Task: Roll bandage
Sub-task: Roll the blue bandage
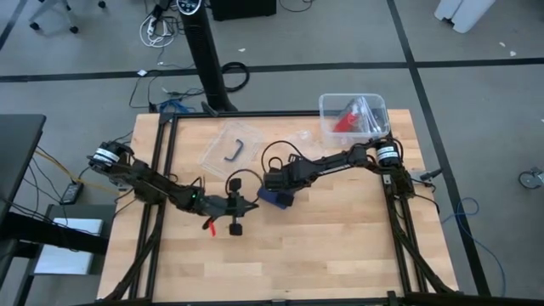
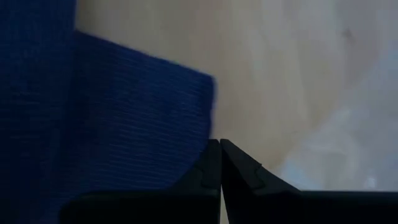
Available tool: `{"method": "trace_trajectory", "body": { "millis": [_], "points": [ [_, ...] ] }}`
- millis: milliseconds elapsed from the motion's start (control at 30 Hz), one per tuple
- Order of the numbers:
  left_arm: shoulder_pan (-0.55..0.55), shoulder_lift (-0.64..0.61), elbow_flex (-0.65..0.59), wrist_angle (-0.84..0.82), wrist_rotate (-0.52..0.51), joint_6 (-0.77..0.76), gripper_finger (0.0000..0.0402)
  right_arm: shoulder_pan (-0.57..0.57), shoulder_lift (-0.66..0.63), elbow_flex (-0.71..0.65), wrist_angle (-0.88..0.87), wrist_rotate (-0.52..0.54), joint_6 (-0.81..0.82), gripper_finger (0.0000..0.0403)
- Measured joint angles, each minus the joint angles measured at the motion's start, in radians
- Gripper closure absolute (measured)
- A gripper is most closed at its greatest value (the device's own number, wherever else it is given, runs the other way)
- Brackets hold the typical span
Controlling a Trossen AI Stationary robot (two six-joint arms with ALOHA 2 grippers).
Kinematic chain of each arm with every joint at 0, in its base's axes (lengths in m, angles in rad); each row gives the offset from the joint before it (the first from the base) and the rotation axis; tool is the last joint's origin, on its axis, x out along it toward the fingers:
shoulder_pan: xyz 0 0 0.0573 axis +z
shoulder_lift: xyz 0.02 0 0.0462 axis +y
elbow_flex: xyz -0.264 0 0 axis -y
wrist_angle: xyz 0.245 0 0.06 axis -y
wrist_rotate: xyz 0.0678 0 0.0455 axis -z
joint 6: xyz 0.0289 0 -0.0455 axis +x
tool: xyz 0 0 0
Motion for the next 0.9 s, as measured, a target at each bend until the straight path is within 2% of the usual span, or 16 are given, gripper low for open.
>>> {"method": "trace_trajectory", "body": {
  "millis": [267,367,467,600,700,800,900],
  "points": [
    [0.032,-0.007,-0.003,-0.018,0.018,0.002,0.0401,0.0,-0.002,0.002,-0.085,0.064,0.041,0.0403],
    [0.063,-0.007,-0.055,0.024,0.017,-0.028,0.0401,0.014,-0.015,0.002,-0.131,0.092,0.079,0.0403],
    [0.096,-0.013,-0.146,0.15,0.025,-0.076,0.0401,0.042,-0.054,0.003,-0.166,0.146,0.129,0.0403],
    [0.15,-0.016,-0.306,0.454,0.153,-0.176,0.0401,0.111,-0.136,-0.014,-0.174,0.232,0.227,0.0403],
    [0.204,-0.017,-0.391,0.611,0.249,-0.274,0.0401,0.174,-0.21,-0.096,-0.074,0.286,0.312,0.0403],
    [0.249,-0.016,-0.413,0.608,0.328,-0.362,0.0401,0.238,-0.282,-0.228,0.13,0.307,0.367,0.0403],
    [0.274,-0.013,-0.398,0.577,0.385,-0.387,0.0401,0.3,-0.333,-0.363,0.413,0.298,0.374,0.0403]
  ]
}}
